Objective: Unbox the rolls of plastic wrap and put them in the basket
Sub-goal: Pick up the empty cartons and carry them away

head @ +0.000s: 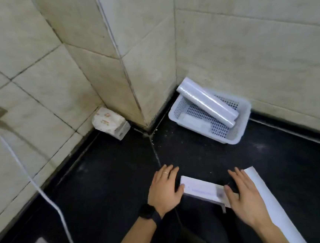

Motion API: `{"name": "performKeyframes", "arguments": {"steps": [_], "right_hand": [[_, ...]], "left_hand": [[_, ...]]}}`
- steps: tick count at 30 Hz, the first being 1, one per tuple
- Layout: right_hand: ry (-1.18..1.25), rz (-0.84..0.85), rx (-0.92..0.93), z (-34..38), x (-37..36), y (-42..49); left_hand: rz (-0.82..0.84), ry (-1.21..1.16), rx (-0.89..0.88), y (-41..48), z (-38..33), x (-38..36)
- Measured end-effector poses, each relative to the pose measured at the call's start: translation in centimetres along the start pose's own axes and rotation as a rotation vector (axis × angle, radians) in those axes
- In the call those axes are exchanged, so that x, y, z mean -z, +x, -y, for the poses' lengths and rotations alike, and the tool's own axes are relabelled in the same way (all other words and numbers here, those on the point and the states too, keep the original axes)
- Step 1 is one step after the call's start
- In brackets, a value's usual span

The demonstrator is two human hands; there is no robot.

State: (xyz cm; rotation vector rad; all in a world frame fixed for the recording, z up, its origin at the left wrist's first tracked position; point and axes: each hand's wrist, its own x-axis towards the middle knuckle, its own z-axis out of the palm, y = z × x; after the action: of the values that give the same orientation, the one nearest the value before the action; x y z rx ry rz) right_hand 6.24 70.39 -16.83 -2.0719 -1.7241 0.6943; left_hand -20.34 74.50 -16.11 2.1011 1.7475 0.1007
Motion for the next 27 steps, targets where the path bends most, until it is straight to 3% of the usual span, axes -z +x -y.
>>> {"name": "performKeyframes", "arguments": {"steps": [5,10,16,23,27], "right_hand": [[-0.109,0.018,-0.256,-7.2,1.9,-3.6],[-0.228,0.111,-0.440,-11.4,2.7,-5.6],[-0.244,0.144,-0.494,-13.5,2.0,-7.7],[-0.214,0.127,-0.530,-14.0,4.5,-8.1],[-0.045,-0.027,-0.604,-14.2,6.9,-10.8]], "left_hand": [[0.189,0.171,-0.149,0.7,-5.0,-3.9],[0.304,0.407,-0.178,1.7,-7.1,-6.3],[0.301,0.475,-0.122,2.0,-8.4,-6.6],[0.249,0.386,-0.098,1.8,-9.3,-4.8],[0.197,0.374,-0.191,3.4,-11.8,-3.1]]}}
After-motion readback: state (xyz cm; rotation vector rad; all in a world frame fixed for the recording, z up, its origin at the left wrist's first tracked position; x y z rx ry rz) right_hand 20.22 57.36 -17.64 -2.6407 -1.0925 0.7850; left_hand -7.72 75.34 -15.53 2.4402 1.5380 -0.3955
